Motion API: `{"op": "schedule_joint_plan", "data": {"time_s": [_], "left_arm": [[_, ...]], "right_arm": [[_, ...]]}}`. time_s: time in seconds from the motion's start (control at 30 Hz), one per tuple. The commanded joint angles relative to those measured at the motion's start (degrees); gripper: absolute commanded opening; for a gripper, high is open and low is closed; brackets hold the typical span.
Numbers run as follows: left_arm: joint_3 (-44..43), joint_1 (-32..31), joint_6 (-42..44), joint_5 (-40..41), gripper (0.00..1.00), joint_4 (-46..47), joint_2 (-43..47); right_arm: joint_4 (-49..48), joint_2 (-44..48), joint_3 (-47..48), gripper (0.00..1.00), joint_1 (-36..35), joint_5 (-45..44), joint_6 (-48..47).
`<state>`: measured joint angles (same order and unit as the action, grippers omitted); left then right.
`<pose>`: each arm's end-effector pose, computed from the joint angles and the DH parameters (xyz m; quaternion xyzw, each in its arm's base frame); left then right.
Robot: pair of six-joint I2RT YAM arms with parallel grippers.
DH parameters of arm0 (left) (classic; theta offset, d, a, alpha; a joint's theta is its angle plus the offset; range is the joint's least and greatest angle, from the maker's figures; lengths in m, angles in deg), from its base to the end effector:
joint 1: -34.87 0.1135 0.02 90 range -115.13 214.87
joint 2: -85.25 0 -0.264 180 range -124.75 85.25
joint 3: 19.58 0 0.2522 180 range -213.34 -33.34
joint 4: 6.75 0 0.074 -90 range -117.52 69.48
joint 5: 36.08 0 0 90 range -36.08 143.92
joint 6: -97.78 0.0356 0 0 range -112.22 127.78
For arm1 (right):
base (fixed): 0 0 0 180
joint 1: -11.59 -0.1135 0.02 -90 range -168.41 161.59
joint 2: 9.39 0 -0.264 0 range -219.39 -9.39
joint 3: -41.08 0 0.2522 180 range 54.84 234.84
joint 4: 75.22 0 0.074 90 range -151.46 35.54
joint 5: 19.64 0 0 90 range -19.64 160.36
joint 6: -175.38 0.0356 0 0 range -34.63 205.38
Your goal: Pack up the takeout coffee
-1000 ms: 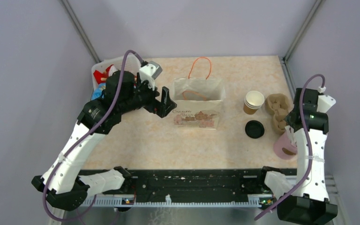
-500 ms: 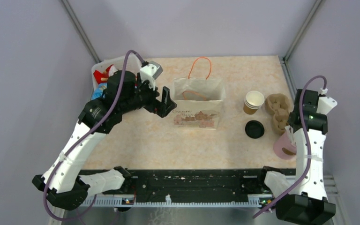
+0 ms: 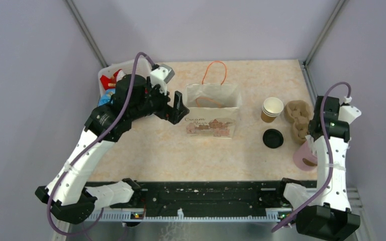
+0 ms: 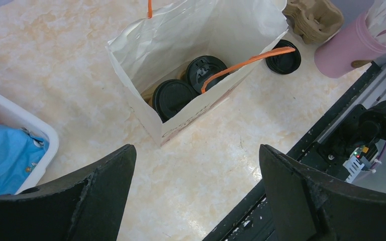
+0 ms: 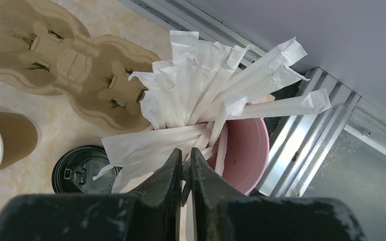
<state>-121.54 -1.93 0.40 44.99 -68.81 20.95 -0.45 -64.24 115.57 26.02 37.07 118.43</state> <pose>0.1605 -0.1270 0.4604 0.2536 0.7998 -0.2637 0.4758 0.1548 -0.0600 0.3290 0.4466 0.8022 -0.2232 0.3275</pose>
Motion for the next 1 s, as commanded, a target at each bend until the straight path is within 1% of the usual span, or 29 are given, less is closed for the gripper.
{"op": "schedule_joint_plan", "data": {"time_s": [0.0,0.07,0.2,0.37,0.53,0.63,0.7,0.8,0.87,0.9,0.97], "left_arm": [[-2.4,0.2,0.2,1.7,0.98,1.1,-0.3],[-1.7,0.2,-0.1,1.7,0.98,2.0,0.2],[-0.3,0.2,-1.5,-0.1,0.98,4.6,1.9],[-2.2,0.2,-4.6,-1.2,0.98,3.1,3.3],[-4.1,0.2,-8.7,-2.6,0.98,0.9,6.7],[-4.3,0.2,-10.9,-4.6,0.98,0.4,9.1],[-2.9,0.2,-13.1,-5.3,0.98,1.0,11.9],[-0.9,0.2,-16.8,-5.6,0.98,2.3,14.7],[-0.6,0.2,-18.5,-6.1,0.98,2.9,15.5],[-0.7,0.2,-19.0,-6.2,0.98,3.0,15.6],[-1.0,0.2,-19.4,-6.2,0.98,3.0,15.5]], "right_arm": [[1.9,2.0,2.2,0.06,0.8,-0.4,0.2],[2.4,3.0,4.2,0.03,0.8,-0.5,-2.2],[6.2,4.7,9.7,0.02,0.8,-0.2,-4.6],[14.2,5.7,21.2,0.00,0.8,2.1,-6.5],[21.9,6.4,33.5,0.00,0.9,6.8,-8.7],[24.6,6.8,41.6,0.00,0.8,10.1,-14.2],[25.0,7.3,46.4,0.00,0.8,14.7,-18.6],[24.4,7.6,52.7,0.00,0.8,23.4,-21.8],[21.3,7.4,54.4,0.00,0.2,35.0,-24.1],[18.7,7.5,53.8,0.00,-0.5,42.0,-23.1],[10.5,8.1,49.7,0.00,-0.9,58.1,-20.1]]}}
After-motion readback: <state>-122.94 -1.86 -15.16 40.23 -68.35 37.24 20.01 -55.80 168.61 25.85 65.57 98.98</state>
